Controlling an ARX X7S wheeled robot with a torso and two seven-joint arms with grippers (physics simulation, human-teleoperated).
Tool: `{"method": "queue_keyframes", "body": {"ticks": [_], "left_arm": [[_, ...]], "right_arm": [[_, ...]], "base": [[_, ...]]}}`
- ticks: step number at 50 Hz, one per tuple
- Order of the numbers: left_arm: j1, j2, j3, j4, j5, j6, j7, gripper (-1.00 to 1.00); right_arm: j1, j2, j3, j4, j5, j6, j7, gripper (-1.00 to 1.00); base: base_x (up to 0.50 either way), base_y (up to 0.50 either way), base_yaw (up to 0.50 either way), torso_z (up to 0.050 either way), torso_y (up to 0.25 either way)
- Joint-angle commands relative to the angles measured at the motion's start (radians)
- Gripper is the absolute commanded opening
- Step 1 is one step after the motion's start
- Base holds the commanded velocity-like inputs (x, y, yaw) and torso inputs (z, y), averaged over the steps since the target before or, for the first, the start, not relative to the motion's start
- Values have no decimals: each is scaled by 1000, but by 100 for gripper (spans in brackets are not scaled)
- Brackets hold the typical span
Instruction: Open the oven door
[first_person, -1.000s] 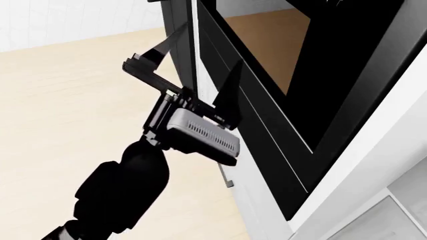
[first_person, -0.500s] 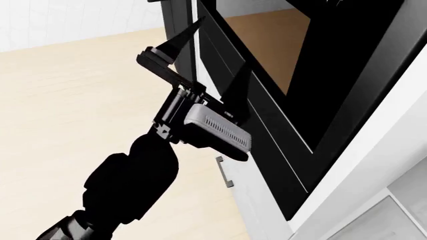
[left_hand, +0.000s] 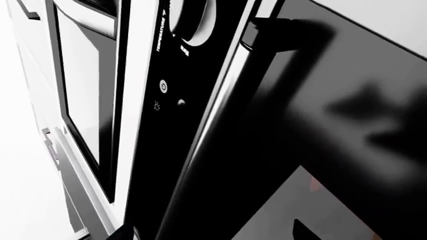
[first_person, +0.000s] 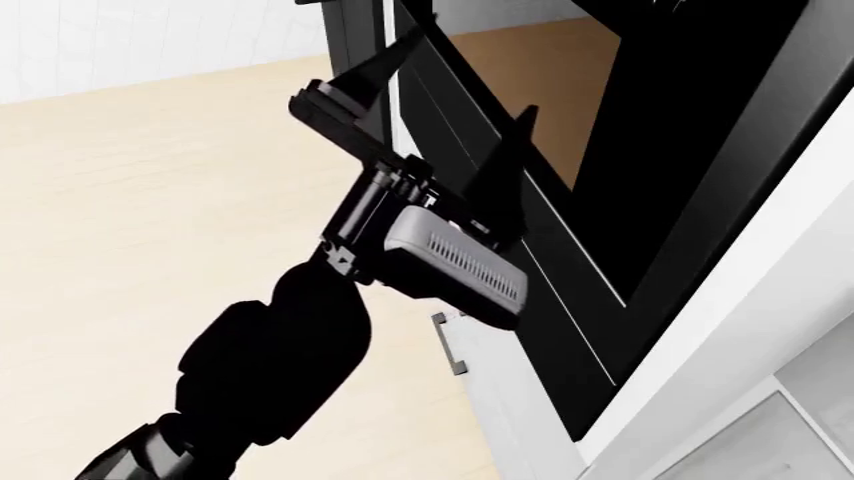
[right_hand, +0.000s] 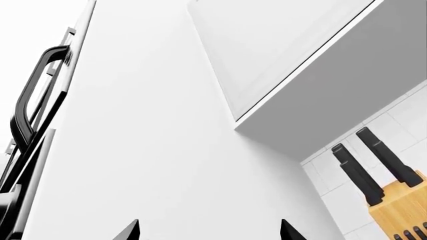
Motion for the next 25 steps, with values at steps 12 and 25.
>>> {"method": "queue_keyframes", "body": {"ticks": [12, 25], "left_arm": [[9, -7, 12, 21, -3, -11, 1, 100], [-15, 7, 16, -7, 11, 7, -22, 100]], "right_arm": [[0, 3, 1, 1, -14, 0, -3, 100], [1, 3, 0, 4, -12, 1, -1, 100]], "base": [[0, 0, 0, 0, 0], [0, 0, 0, 0, 0]]}}
